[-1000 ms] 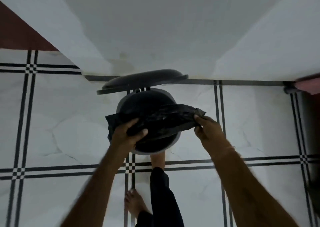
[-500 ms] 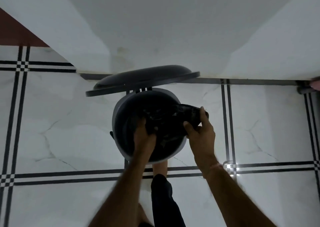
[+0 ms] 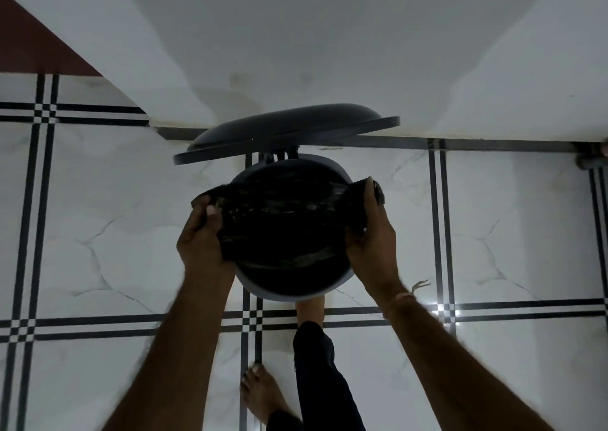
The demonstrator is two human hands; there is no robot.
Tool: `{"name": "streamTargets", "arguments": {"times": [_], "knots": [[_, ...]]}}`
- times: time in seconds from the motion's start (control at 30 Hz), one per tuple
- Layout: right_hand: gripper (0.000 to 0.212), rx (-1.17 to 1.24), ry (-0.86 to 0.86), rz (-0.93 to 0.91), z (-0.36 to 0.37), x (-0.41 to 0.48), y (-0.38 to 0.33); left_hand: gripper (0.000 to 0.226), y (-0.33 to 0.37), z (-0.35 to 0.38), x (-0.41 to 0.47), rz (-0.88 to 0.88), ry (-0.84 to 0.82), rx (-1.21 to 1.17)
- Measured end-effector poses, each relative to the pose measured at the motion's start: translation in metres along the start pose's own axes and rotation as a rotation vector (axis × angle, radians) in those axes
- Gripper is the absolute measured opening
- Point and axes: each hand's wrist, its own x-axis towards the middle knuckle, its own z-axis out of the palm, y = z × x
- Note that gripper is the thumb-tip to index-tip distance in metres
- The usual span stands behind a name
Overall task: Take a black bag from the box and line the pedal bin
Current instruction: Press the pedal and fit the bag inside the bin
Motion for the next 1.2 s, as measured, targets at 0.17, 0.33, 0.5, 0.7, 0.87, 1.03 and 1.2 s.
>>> {"name": "streamTargets", "arguments": {"times": [0.17,0.33,0.5,0.7,0.87,1.03,1.2], "knots": [[0.089,-0.115,0.005,0.026,0.007,-0.008,0.013,0.045,-0.004,-0.030,0.016,-0.087,0.234,-0.132],[0.058,0.764,0.034,0.396,0.005,-0.007,0.006,0.031,-0.004,-0.022,-0.005,-0.094,-0.153,-0.062],[0.048,1.160,0.048,0.595,-0.013,0.002,0.001,0.057,-0.004,-0.024,-0.006,-0.117,-0.113,0.005],[0.051,0.981,0.070,0.567,-0.018,0.000,0.006,0.051,0.002,-0.021,-0.010,-0.029,0.274,0.675],[0.028,0.665,-0.112,0.307,-0.013,0.002,-0.009,0.076,0.006,0.015,-0.021,0.649,-0.160,1.238],[0.030,0.668,-0.286,0.271,-0.028,0.020,-0.010,0.080,0.007,0.041,-0.003,0.288,-0.594,1.215],[0.038,0.603,-0.335,0.262,-0.046,0.032,-0.004,0.031,0.022,0.043,0.008,0.107,-0.642,1.148]]}}
